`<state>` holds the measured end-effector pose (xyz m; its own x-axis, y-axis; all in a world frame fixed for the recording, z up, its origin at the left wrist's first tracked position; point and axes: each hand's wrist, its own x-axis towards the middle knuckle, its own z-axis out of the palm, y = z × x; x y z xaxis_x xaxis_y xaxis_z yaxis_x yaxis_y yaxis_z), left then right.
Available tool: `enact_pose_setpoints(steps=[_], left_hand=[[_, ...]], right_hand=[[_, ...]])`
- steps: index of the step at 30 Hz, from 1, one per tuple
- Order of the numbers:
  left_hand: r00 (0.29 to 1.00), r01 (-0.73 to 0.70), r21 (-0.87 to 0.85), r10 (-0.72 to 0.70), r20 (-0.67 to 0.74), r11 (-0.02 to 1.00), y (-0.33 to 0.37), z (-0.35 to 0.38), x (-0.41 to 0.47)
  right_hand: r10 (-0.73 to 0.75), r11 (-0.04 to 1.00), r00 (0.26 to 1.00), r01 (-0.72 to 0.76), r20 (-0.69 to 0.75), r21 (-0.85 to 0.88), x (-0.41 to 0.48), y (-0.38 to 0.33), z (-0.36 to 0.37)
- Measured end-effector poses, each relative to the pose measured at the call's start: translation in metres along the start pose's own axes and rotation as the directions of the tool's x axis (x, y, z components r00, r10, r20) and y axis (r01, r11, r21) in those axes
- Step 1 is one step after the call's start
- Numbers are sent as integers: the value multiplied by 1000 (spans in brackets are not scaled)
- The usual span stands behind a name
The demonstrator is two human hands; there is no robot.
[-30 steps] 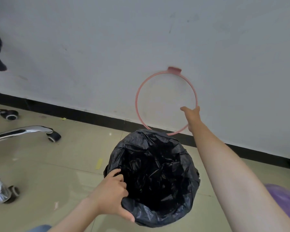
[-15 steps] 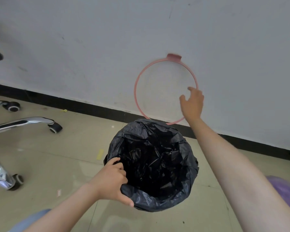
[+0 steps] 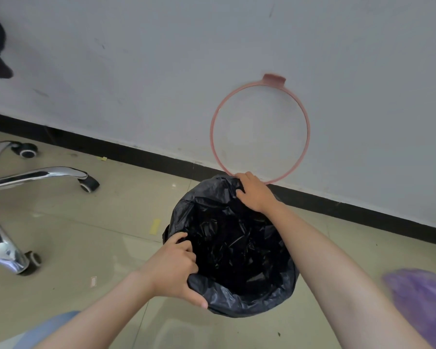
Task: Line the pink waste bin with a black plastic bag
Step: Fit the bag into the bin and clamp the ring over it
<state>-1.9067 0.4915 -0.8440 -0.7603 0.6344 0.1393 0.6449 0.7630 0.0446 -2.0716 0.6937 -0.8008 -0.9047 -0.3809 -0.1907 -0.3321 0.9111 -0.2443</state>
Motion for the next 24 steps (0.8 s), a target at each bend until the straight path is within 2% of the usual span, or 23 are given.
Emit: enact_pose_setpoints(steps=[2, 5, 6, 7, 8, 9, 10, 11, 12, 13, 15, 16, 17, 21, 24], left_hand=[[1000, -3, -20, 3, 12, 1000, 0, -2, 1], [998, 4, -67, 1, 70, 998, -2, -5, 1], [996, 2, -58, 3, 90, 998, -2, -7, 2], [994, -6, -37, 10, 111, 999, -1, -10, 4], [987, -10, -52, 18, 158, 999, 1, -12, 5], [983, -11, -93, 28, 179, 996, 1, -14, 6], [975, 3, -132, 27, 220, 991, 0, -14, 6], [967, 22, -152, 18, 254, 988, 0, -15, 6], [969, 28, -142, 8, 249, 989, 0, -16, 7], [974, 20, -97, 3, 225, 995, 0, -16, 5], [979, 31, -63, -18, 202, 998, -1, -10, 1], [982, 43, -78, -28, 185, 996, -1, -9, 0], [985, 46, -87, -30, 171, 995, -1, -6, -1], [977, 52, -122, -25, 210, 991, 3, -13, 4], [952, 80, -147, -32, 305, 986, 6, -18, 7]], right_hand=[[51, 996, 999, -51, 0, 79, 8, 0, -2], [120, 974, 988, -136, 94, 183, 20, -8, -17], [153, 963, 985, -167, 79, 209, 22, -10, -25], [203, 954, 978, -188, -39, 234, 24, -9, -35], [288, 942, 927, -229, -241, 245, 28, -4, -45], [391, 917, 815, -305, -427, 258, 29, 1, -57], [482, 876, 686, -379, -545, 298, 29, 8, -71], [564, 825, 583, -431, -584, 366, 29, 16, -85], [650, 760, 529, -454, -546, 465, 30, 26, -98], [720, 683, 525, -426, -453, 593, 32, 34, -110], [740, 500, 627, -271, -244, 823, 36, 49, -123], [712, 441, 673, -205, -201, 874, 37, 56, -126], [689, 430, 696, -169, -201, 887, 35, 60, -128], [587, 582, 720, -57, -371, 811, 14, 50, -133], [459, 682, 759, 33, -462, 731, -17, 32, -125]])
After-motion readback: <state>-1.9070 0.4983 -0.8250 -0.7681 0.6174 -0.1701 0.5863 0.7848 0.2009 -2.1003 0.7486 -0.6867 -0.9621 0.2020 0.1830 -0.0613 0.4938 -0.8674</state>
